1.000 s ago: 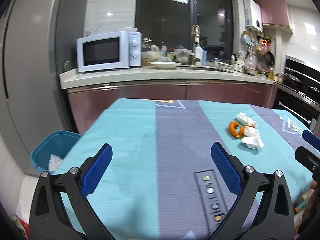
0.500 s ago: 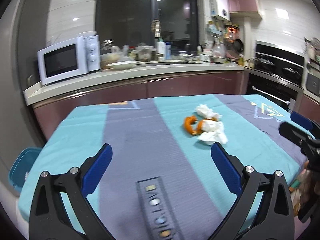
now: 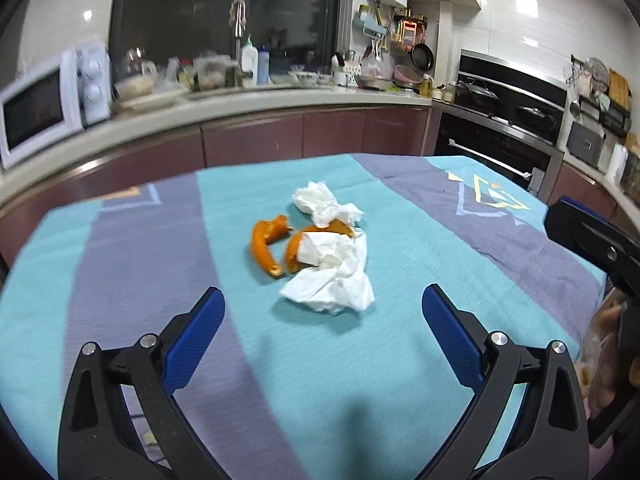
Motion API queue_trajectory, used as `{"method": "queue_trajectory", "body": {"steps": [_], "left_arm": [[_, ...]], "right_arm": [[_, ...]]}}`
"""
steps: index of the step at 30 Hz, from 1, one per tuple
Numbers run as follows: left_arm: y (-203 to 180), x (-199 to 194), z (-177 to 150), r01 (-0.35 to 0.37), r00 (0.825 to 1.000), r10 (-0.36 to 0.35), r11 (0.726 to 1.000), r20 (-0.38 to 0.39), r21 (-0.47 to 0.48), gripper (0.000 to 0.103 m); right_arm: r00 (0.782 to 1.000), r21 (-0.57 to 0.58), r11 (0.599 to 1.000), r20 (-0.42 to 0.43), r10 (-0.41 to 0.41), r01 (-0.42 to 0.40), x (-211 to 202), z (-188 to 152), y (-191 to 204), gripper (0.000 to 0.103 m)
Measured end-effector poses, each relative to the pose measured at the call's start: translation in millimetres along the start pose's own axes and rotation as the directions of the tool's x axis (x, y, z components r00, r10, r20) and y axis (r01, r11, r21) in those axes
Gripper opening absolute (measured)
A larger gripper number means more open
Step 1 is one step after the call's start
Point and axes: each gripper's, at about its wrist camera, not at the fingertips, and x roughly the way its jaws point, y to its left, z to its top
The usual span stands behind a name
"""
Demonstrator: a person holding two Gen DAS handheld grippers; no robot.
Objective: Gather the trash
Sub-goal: 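Move both tools back over the table toward the orange peels and tissues, then grasp a white tissue with the left gripper while the right gripper grasps another tissue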
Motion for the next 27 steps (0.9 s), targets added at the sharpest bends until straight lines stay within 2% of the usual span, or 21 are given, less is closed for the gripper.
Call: {"method": "queue_trajectory", "body": {"steps": [3,6,7,12,14,16,18,25,27], "left_arm": [[1.7,25.6,7.4,0.028,0.999,-0.029,0.999,-0.045,-0.025,0.097],[6.1,52.6,12.6,0.087,0.986,-0.097,0.993,-0.132,-0.083,0.097],[6.6,57.3,12.7,0.078,0.985,-0.09,0.993,-0.149,-0.087,0.097],[6.9,73.8,20.2,0.101,0.981,-0.115,0.991,-0.155,-0.092,0.097],[12.3,82.7,22.6,0.089,0.979,-0.107,0.99,-0.174,-0.11,0.097],[15.8,89.1,24.4,0.093,0.976,-0.113,0.989,-0.187,-0.115,0.093],[14.8,90.4,23.3,0.1,0.97,-0.124,0.987,-0.207,-0.124,0.079],[14.9,99.4,21.7,0.12,0.962,-0.149,0.983,-0.229,-0.139,0.06],[14.3,101.8,21.8,0.122,0.96,-0.154,0.982,-0.235,-0.144,0.048]], "right_arm": [[1.0,0.008,1.0,-0.007,-0.001,0.001,6.7,0.7,-4.1,0.096],[1.0,0.013,1.0,-0.02,0.005,-0.004,14.4,1.2,-7.2,0.096],[1.0,0.013,1.0,-0.026,0.005,-0.004,17.4,0.9,-8.2,0.096],[0.999,0.023,1.0,-0.038,0.01,-0.009,28.0,1.5,-12.5,0.096],[0.999,0.024,1.0,-0.041,0.011,-0.01,31.2,2.1,-13.2,0.096],[0.999,0.023,1.0,-0.043,0.01,-0.009,34.2,2.5,-14.1,0.096],[0.999,0.027,1.0,-0.049,0.011,-0.01,37.8,2.3,-15.8,0.096],[0.997,0.034,0.999,-0.069,0.017,-0.015,49.4,0.6,-19.6,0.096],[0.997,0.032,0.999,-0.076,0.022,-0.02,53.2,0.5,-20.2,0.096]]}}
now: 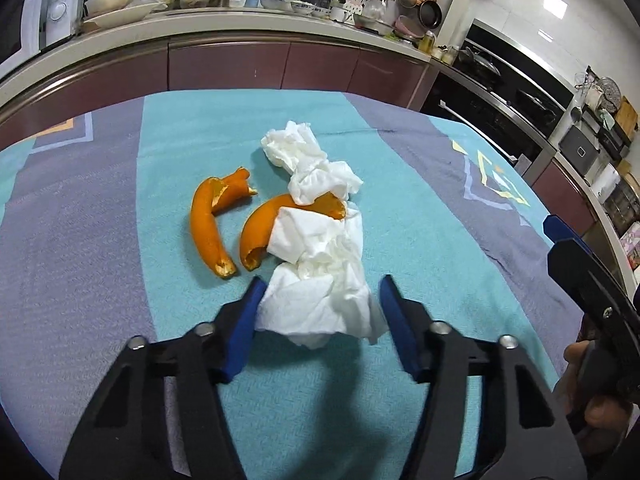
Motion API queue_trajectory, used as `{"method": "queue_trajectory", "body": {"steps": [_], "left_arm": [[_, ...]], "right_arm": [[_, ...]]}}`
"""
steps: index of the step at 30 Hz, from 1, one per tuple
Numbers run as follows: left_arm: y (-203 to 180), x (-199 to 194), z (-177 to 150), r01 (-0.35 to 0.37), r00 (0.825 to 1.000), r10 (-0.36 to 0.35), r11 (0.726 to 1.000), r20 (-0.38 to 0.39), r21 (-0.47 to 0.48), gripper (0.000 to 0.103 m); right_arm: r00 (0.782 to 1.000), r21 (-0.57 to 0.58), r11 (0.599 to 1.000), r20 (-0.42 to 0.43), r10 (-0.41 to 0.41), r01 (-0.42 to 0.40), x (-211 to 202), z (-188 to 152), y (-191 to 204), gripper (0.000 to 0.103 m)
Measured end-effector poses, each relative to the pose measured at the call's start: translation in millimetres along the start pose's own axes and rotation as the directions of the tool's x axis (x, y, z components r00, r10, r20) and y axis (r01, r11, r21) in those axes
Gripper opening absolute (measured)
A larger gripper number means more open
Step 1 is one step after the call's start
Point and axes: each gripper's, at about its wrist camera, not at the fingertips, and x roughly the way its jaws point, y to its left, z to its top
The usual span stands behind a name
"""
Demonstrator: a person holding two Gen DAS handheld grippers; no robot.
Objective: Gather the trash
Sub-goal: 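Grasp a white tissue with the left gripper while the right gripper grasps another tissue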
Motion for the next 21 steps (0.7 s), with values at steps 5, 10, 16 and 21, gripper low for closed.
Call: {"method": "queue_trajectory", "body": {"steps": [5,10,16,21], "left_arm": [[3.2,1.0,0.7,0.03,1.0,-0.03,1.0,-0.001,-0.007,0.014],[5.9,-14.9,-5.6,0.049,0.998,-0.049,0.999,0.036,-0.009,0.006],[8.3,-29.6,-13.8,0.079,0.995,-0.078,0.997,0.059,-0.013,0.004],[8.5,-48.1,-20.7,0.085,0.993,-0.084,0.996,0.084,-0.007,0.004]], "right_arm": [[0.999,0.014,1.0,-0.032,0.024,-0.023,12.8,4.2,-2.7,0.096],[0.994,0.059,0.995,-0.075,0.079,-0.075,24.3,9.0,-6.4,0.096],[0.984,0.016,0.995,-0.143,0.104,-0.103,54.6,22.9,5.3,0.096],[0.964,-0.005,0.989,-0.225,0.142,-0.147,94.2,34.7,14.9,0.096]]}}
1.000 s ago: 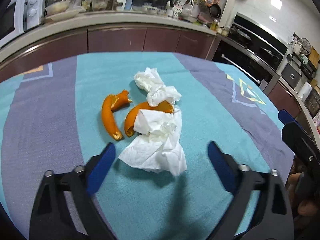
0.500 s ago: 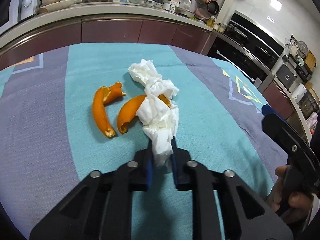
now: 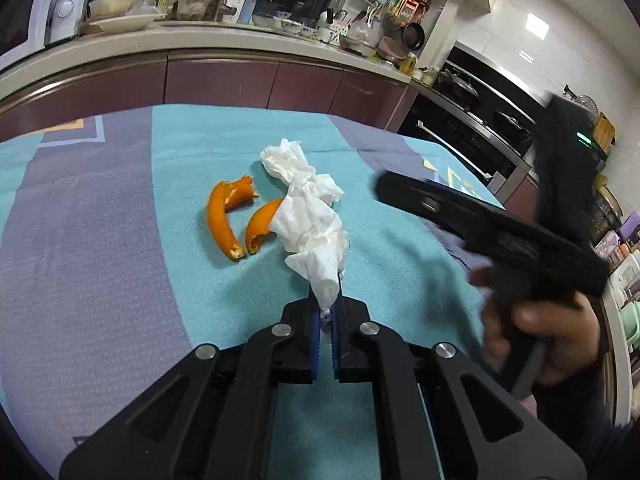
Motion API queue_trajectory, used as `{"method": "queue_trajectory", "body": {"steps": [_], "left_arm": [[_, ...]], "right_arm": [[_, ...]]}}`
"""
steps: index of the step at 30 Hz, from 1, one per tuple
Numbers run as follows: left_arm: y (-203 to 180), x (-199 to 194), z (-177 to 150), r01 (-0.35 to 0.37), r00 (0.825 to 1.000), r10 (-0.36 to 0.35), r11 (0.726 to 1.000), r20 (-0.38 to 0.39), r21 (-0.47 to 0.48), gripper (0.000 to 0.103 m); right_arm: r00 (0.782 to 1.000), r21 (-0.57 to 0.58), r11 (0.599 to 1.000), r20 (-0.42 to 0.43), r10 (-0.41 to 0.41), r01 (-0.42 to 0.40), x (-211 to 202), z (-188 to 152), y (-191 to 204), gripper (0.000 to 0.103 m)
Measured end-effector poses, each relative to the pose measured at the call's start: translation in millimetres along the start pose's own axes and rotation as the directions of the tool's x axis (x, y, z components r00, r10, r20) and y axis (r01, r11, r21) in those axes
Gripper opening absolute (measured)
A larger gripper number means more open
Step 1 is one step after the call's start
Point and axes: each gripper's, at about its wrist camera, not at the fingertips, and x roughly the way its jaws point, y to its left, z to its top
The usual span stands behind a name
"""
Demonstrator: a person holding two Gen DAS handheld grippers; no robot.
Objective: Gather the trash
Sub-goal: 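Grasp a white tissue with the left gripper while the right gripper grasps another tissue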
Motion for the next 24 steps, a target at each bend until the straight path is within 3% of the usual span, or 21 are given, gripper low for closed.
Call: {"method": "queue_trajectory", "body": {"steps": [7,17,24], "left_arm": [[7.4,-29.3,-9.6,-0.016,0.999,0.016,1.0,0.03,-0.004,0.005],[10.9,-62.9,-16.9,-0.059,0.995,0.058,0.998,0.081,0.009,0.005],[17.1,-74.8,-18.5,-0.098,0.99,0.098,0.995,0.102,-0.007,0.005]], "right_arm": [[0.997,-0.003,1.0,-0.079,0.005,-0.005,46.2,21.8,2.8,0.096],[0.99,-0.036,0.999,-0.14,-0.015,0.01,75.3,26.8,9.7,0.09],[0.978,-0.075,0.997,-0.204,-0.039,0.024,91.4,24.8,15.5,0.061]]}}
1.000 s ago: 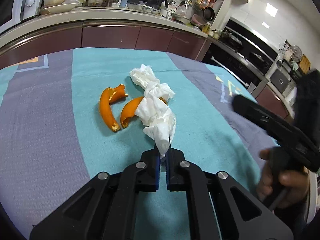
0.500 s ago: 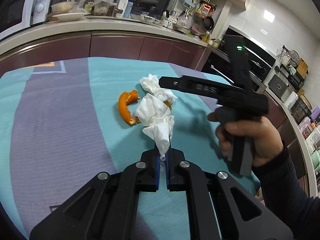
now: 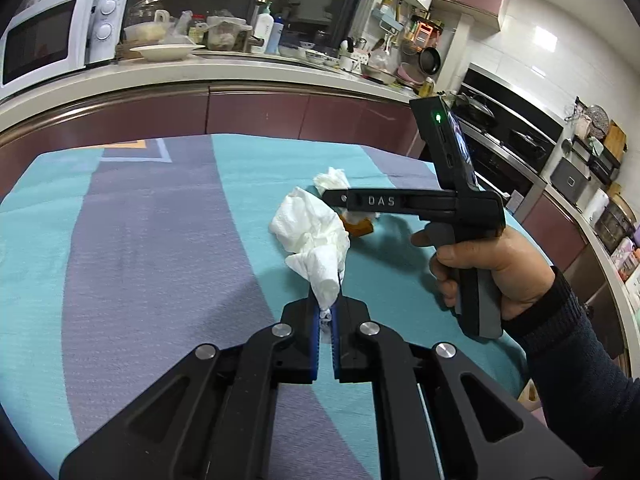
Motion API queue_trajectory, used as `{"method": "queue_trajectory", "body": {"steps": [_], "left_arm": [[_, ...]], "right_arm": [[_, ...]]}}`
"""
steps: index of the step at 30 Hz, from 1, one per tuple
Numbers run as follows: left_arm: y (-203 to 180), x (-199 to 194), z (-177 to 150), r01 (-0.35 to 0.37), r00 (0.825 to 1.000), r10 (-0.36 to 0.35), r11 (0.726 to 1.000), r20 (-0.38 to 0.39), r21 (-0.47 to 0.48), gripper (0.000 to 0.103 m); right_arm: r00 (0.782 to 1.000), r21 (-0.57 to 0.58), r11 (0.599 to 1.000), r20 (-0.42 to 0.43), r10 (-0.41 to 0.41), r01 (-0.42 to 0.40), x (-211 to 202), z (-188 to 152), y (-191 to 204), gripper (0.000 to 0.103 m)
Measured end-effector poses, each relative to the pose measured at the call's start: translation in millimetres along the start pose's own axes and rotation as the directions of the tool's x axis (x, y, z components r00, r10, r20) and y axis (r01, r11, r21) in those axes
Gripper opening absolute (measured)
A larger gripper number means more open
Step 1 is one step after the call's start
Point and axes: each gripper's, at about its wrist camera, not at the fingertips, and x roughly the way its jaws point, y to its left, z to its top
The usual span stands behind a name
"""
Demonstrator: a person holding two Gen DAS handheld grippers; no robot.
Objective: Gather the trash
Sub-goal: 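Grasp a white tissue with the left gripper while the right gripper grasps another tissue, then carry both tissues to the blue bin and open both grippers over it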
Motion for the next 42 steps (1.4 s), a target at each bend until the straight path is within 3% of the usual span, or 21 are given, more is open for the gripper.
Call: {"method": "queue_trajectory", "body": {"steps": [2,4,10,28,42], "left_arm": [[2.8,-1.6,0.6,-0.005,1.0,0.005,1.0,0.003,-0.007,0.005],[5.7,-5.5,0.7,-0.013,1.0,0.013,1.0,0.008,-0.012,0.005],[11.3,-13.6,1.0,-0.027,0.999,0.027,0.999,0.023,-0.023,0.005],[37.0,-76.9,-4.4,-0.133,0.982,0.14,0.989,0.125,-0.061,0.005],[73.2,-143.2,-14.9,-0.264,0.938,0.287,0.955,0.194,-0.134,0.005]], "right_arm": [[1.0,-0.002,1.0,-0.004,-0.003,0.003,0.9,1.0,0.6,0.052],[1.0,-0.008,1.0,-0.007,-0.007,0.007,1.3,1.6,1.3,0.031],[1.0,-0.01,1.0,0.0,0.001,-0.001,1.5,1.0,2.6,0.011],[0.988,-0.085,0.996,0.155,-0.012,0.025,-65.1,1.1,45.2,0.009],[0.965,-0.173,0.985,0.255,0.065,-0.02,-119.7,-23.1,102.1,0.009]]}}
